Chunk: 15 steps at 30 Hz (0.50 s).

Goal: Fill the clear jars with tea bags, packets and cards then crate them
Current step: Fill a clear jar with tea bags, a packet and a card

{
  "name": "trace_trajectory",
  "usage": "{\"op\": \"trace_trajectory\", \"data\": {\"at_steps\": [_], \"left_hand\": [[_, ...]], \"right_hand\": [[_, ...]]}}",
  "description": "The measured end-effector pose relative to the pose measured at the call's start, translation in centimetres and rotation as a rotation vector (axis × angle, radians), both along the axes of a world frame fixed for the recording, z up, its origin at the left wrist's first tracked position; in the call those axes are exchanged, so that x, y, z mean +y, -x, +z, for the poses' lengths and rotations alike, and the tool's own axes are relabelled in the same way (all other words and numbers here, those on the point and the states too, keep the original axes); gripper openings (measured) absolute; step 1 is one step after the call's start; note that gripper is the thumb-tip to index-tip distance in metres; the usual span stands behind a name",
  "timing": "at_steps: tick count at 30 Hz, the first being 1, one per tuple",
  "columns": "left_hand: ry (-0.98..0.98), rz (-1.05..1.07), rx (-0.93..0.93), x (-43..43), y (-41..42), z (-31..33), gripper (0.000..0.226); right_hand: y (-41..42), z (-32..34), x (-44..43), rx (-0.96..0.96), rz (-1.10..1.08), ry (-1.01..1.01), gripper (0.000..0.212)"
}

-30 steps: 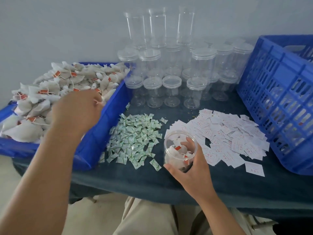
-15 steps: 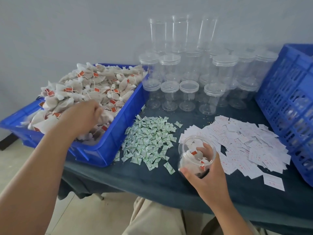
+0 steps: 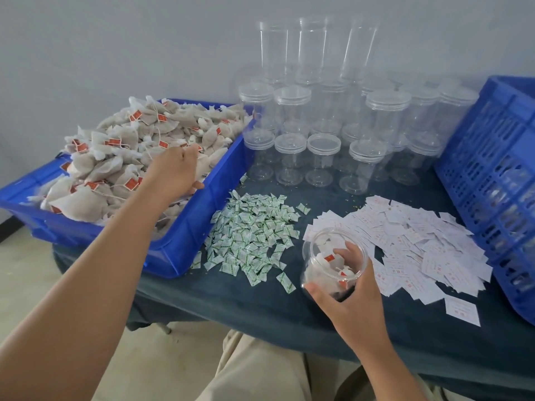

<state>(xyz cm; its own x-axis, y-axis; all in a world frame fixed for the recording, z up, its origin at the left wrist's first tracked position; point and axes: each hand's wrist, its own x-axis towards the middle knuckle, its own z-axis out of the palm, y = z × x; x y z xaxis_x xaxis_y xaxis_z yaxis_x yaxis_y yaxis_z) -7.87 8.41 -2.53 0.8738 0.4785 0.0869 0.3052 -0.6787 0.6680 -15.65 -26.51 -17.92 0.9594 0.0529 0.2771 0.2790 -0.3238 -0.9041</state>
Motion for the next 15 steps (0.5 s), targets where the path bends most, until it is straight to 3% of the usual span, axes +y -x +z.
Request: {"op": "trace_trajectory", "data": {"at_steps": [2, 4, 9, 12, 15], "left_hand": [[0.191, -0.009, -0.011, -0.1, 0.1, -0.5, 0.046], [0.225, -0.05, -0.035, -0.2, 0.3, -0.6, 0.027], [0.259, -0.279, -0.122, -3.3, 2.0, 1.6, 0.008], [0.11, -0.495, -0.155, -8.2, 3.8, 3.4, 0.016], [0.091, -0.713, -0.077, -14.0, 4.8, 3.9, 0.038]], "right_hand": [[0.0, 0.0, 0.0, -0.001, 0.004, -0.007, 0.092], [0.0, 0.0, 0.1, 0.0, 0.005, -0.012, 0.091], [0.1, 0.3, 0.2, -0.006, 0.014, -0.002, 0.092], [0.1, 0.1, 0.3, -0.002, 0.017, 0.011, 0.099], [0.1, 0.0, 0.3, -0.014, 0.011, 0.017, 0.094]]}}
